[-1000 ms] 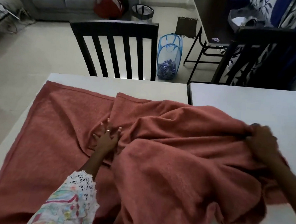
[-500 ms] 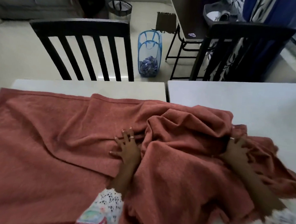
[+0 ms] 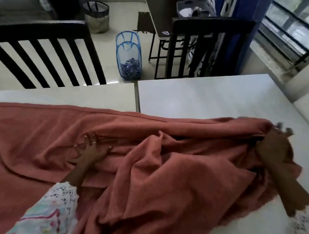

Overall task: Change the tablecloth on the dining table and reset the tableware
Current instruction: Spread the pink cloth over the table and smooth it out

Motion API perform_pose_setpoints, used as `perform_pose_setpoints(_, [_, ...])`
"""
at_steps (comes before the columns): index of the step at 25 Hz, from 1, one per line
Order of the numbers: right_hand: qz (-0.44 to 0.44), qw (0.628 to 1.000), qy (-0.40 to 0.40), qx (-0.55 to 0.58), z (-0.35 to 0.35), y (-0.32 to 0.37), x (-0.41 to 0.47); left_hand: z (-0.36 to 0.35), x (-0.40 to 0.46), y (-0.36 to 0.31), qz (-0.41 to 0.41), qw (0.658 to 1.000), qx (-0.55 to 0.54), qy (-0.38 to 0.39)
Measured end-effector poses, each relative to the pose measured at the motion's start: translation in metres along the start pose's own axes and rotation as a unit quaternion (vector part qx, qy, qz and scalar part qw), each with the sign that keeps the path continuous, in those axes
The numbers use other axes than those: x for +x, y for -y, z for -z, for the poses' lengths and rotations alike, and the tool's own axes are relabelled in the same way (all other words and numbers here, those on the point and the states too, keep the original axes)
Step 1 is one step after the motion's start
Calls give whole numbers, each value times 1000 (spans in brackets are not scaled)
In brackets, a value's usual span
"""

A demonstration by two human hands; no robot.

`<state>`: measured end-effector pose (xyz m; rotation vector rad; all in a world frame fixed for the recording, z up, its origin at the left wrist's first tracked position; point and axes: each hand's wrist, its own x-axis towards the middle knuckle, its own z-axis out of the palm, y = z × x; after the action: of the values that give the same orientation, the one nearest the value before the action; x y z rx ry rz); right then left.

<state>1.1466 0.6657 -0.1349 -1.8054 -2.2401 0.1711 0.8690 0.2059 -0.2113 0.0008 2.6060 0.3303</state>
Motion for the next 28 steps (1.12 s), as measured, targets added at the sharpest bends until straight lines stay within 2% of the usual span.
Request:
perform_pose_setpoints(1, [-22, 1000, 16, 14, -10, -7, -5, -1, -6, -16, -24, 999, -13, -31])
perform_pose_setpoints(2, [-38, 998, 53, 22, -12, -15, -15, -7, -19, -42, -84, 993, -28, -83])
perform_pose_setpoints(3, [-31, 995, 91, -17, -32, -28, -29, -15, -37, -72, -170, 976, -49, -127])
perform_pose_setpoints(5, [28, 987, 149, -45, -91, -52, -56, -32, -72, -134, -330, 930, -78, -141])
perform_pose_setpoints(6, [60, 980, 191, -10, -105, -51, -84, -37, -85, -159, -373, 917, -65, -126])
perform_pose_setpoints(7, [81, 980, 179, 14, -124, -53, -101, -41, -91, -179, -398, 910, -36, -114])
perform_pose_setpoints(8, [93, 980, 170, 52, -113, -48, -126, -43, -89, -197, -405, 908, -3, -110])
perform_pose_setpoints(10, [94, 971, 145, 167, -59, -24, -137, -44, -88, -237, -409, 907, 47, -91])
perform_pose_setpoints(12, [62, 959, 64, 270, -17, -19, -132, -52, -99, -281, -439, 894, 88, -9])
perform_pose_setpoints(13, [39, 955, 38, 291, -12, -27, -125, -59, -108, -300, -458, 879, 134, 10])
perform_pose_setpoints(14, [-4, 963, 43, 267, -15, -37, -116, -65, -113, -316, -470, 865, 176, 5])
perform_pose_setpoints(16, [-67, 980, 95, 161, -15, -52, -110, -60, -112, -338, -460, 874, 147, -45])
perform_pose_setpoints(17, [-52, 982, 139, 118, -19, -61, -107, -48, -108, -345, -435, 893, 97, -65])
perform_pose_setpoints(20, [-7, 962, 241, 124, -29, -102, -78, 14, -74, -377, -365, 919, -9, -151])
perform_pose_setpoints(21, [-19, 961, 251, 114, -25, -118, -67, 40, -59, -383, -328, 926, -48, -178])
perform_pose_setpoints(23, [-57, 975, 203, 70, -17, -153, -48, 83, -23, -383, -235, 948, -89, -195])
perform_pose_setpoints(24, [-75, 980, 180, 41, -8, -170, -40, 96, -10, -376, -192, 959, -63, -199])
perform_pose_setpoints(26, [-117, 976, 182, -7, 10, -197, -21, 91, 2, -362, -145, 968, 22, -205])
perform_pose_setpoints(28, [-141, 961, 239, -18, 20, -203, 4, 54, -10, -363, -173, 955, 109, -213])
